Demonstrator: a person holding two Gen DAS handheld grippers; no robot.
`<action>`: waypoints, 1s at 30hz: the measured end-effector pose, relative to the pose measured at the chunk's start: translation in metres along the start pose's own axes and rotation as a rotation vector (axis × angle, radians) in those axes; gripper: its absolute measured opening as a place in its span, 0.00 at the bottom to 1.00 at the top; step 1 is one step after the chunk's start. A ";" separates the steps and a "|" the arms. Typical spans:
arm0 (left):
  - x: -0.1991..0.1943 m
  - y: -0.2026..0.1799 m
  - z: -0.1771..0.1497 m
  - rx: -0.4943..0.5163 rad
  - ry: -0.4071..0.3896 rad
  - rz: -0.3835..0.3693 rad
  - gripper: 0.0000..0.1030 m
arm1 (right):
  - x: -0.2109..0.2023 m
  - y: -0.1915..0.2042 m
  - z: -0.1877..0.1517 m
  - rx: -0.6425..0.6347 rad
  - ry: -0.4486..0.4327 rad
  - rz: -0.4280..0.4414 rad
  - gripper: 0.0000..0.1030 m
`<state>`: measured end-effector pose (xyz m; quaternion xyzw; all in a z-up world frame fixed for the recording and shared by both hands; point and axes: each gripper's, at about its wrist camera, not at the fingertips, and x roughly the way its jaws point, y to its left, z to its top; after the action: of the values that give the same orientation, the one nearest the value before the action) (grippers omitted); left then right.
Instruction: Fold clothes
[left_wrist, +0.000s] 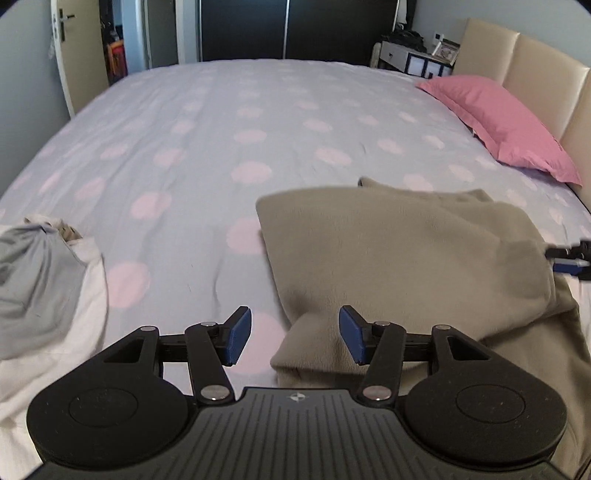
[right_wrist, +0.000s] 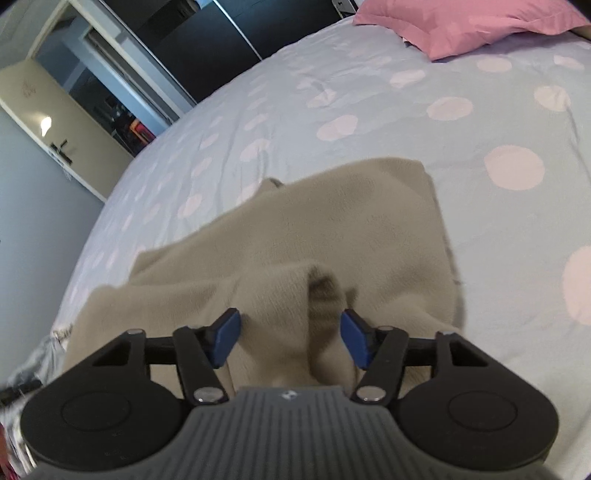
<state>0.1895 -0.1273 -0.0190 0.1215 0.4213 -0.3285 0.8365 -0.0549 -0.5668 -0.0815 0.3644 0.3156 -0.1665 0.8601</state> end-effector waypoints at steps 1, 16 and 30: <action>0.001 0.001 -0.002 0.002 0.004 -0.010 0.49 | 0.001 0.001 0.001 -0.003 -0.005 0.002 0.61; 0.041 -0.026 -0.040 0.258 0.100 0.071 0.53 | -0.042 0.064 0.034 -0.082 -0.169 0.107 0.16; 0.034 -0.043 -0.032 0.217 0.061 0.084 0.11 | -0.055 0.045 0.058 -0.082 -0.220 -0.094 0.14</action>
<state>0.1563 -0.1591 -0.0620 0.2388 0.4033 -0.3327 0.8183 -0.0483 -0.5756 0.0089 0.2932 0.2425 -0.2325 0.8951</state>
